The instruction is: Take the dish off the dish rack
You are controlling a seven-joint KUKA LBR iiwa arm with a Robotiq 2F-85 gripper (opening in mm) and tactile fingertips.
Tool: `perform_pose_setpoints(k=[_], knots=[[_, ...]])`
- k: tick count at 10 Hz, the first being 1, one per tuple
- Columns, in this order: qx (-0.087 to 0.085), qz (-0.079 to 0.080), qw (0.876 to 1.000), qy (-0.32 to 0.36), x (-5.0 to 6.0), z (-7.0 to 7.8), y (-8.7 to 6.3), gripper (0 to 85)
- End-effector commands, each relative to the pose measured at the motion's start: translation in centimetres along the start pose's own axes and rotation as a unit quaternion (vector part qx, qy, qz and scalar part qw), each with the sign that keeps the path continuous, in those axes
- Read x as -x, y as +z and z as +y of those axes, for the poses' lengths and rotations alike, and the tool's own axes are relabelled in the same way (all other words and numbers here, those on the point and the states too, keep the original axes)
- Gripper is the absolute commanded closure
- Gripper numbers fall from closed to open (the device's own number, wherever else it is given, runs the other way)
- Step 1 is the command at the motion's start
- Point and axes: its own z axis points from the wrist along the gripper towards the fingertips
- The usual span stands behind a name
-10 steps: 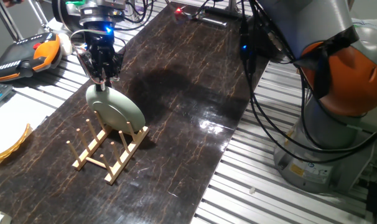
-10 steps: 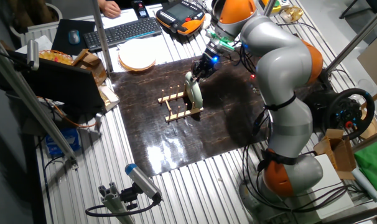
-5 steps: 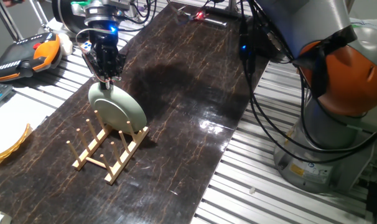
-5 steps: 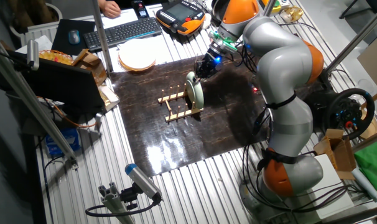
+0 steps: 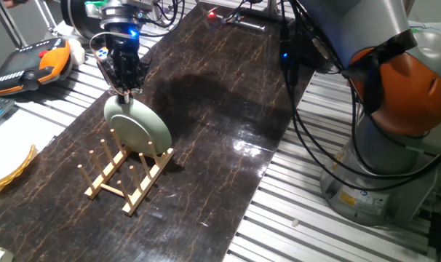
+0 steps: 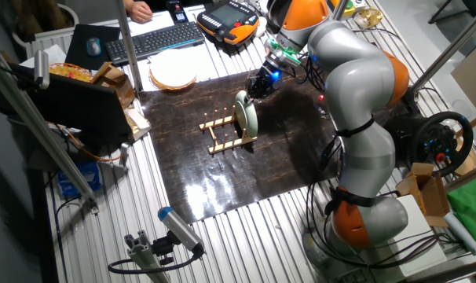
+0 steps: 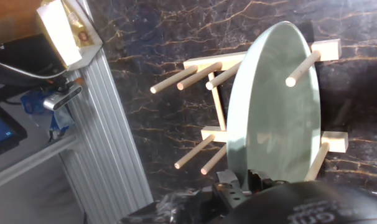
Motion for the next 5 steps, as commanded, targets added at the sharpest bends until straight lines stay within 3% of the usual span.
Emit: perform_pose_setpoints(k=[1,4,5], knots=[[0.001,0.001,1.000,0.001,0.00,0.01,0.02,67.7],[0.014,0.015,1.000,0.005,0.04,0.01,0.02,72.3],[0.022,0.024,0.999,0.008,0.06,-0.02,0.00,79.0]])
